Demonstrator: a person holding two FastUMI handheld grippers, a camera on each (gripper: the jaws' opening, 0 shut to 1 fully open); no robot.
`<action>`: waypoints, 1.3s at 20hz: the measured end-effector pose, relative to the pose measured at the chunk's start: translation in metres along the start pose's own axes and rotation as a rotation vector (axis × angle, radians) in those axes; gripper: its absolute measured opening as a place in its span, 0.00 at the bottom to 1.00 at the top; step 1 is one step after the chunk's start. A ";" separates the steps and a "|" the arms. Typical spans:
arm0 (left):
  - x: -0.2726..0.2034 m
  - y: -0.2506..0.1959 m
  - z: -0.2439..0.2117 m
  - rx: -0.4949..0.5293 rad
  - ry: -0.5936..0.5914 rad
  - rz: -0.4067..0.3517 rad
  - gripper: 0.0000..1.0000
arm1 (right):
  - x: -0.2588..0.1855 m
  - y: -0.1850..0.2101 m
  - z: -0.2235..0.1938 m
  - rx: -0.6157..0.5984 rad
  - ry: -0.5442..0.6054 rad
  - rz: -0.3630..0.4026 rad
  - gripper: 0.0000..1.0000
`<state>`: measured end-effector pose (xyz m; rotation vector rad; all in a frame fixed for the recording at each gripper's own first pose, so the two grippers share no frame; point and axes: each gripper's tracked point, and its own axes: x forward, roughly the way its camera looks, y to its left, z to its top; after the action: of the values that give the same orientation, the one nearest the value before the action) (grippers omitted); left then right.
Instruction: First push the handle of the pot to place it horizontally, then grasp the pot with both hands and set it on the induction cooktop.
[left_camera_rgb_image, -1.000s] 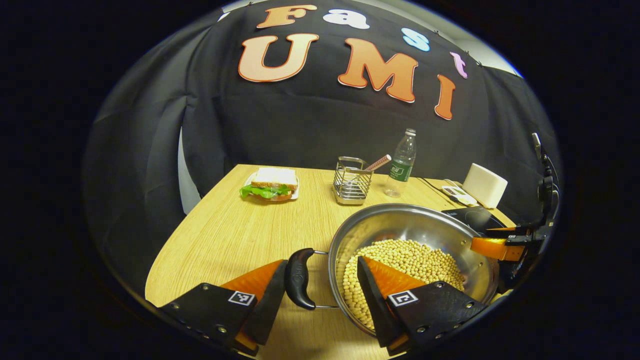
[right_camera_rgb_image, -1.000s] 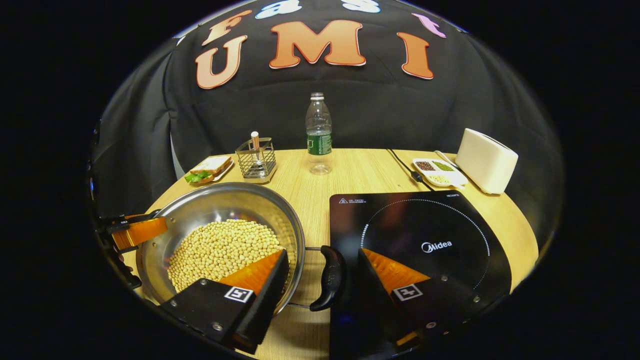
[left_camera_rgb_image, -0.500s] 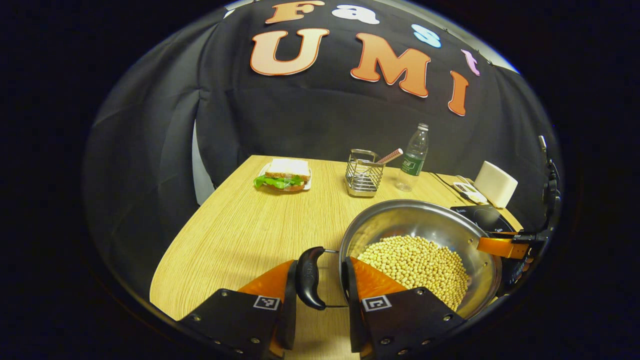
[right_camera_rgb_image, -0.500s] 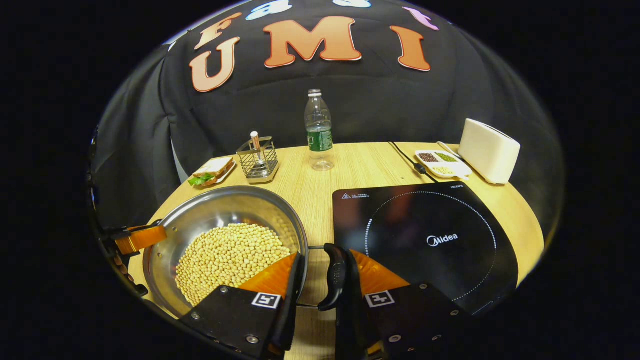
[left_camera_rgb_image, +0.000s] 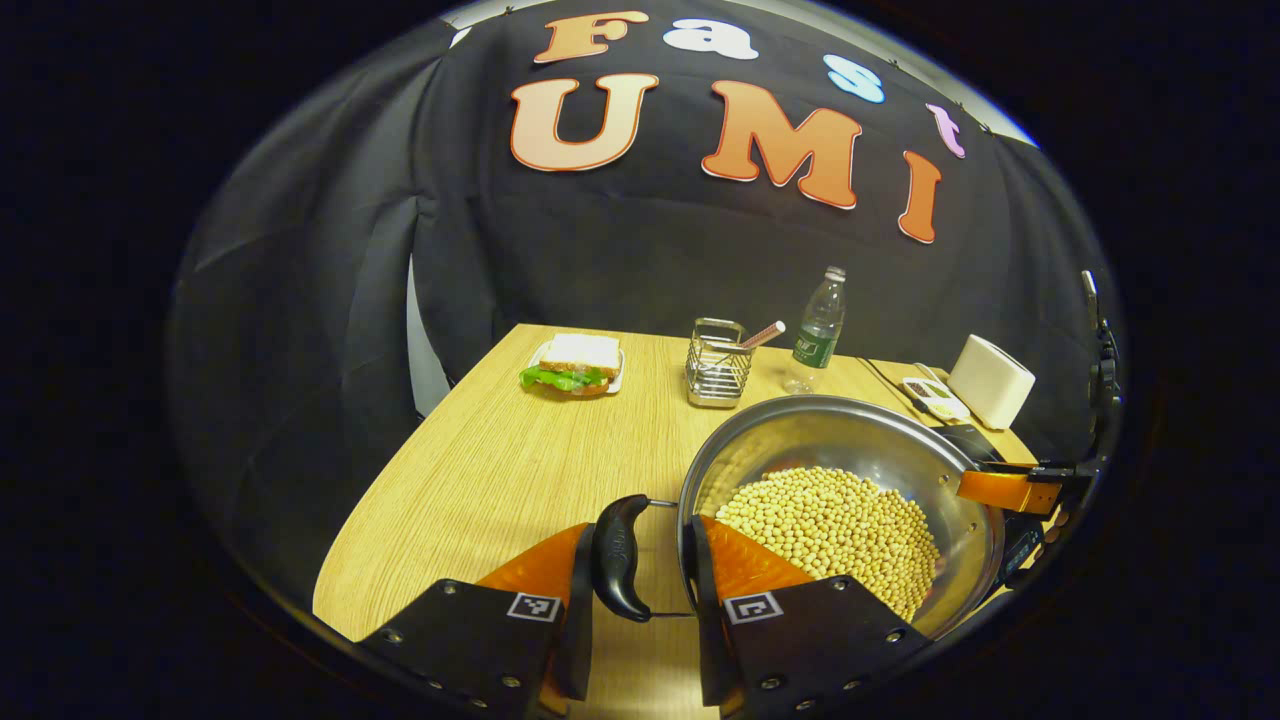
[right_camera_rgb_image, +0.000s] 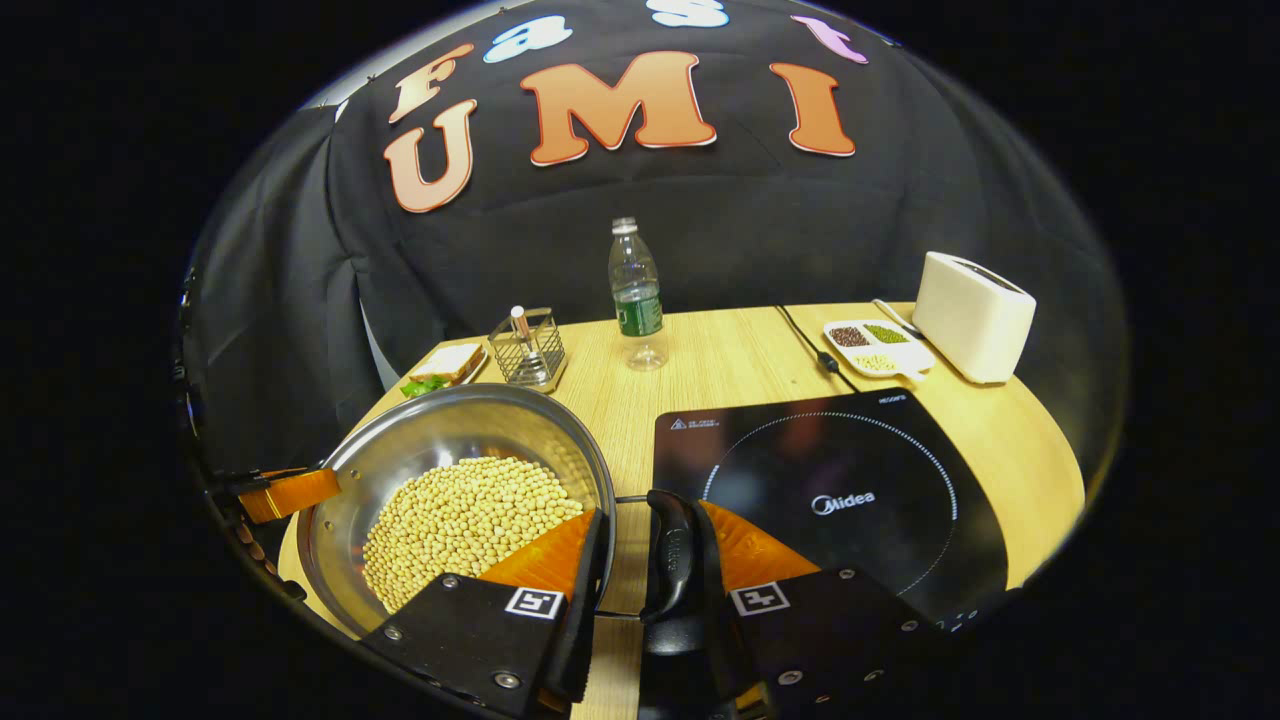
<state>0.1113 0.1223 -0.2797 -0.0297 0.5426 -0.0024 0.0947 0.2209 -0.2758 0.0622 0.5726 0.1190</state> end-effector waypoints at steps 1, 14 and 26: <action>-0.003 -0.007 0.005 0.006 -0.008 -0.002 0.44 | -0.005 -0.004 0.005 0.002 -0.009 0.001 0.47; -0.023 -0.114 0.036 0.081 -0.032 -0.042 0.44 | -0.047 -0.100 0.034 0.046 -0.043 -0.025 0.46; -0.007 -0.226 0.033 0.126 -0.010 -0.117 0.44 | -0.063 -0.208 0.041 0.084 -0.041 -0.095 0.46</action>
<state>0.1239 -0.1029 -0.2410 0.0612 0.5293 -0.1505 0.0841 0.0057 -0.2265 0.1188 0.5389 0.0014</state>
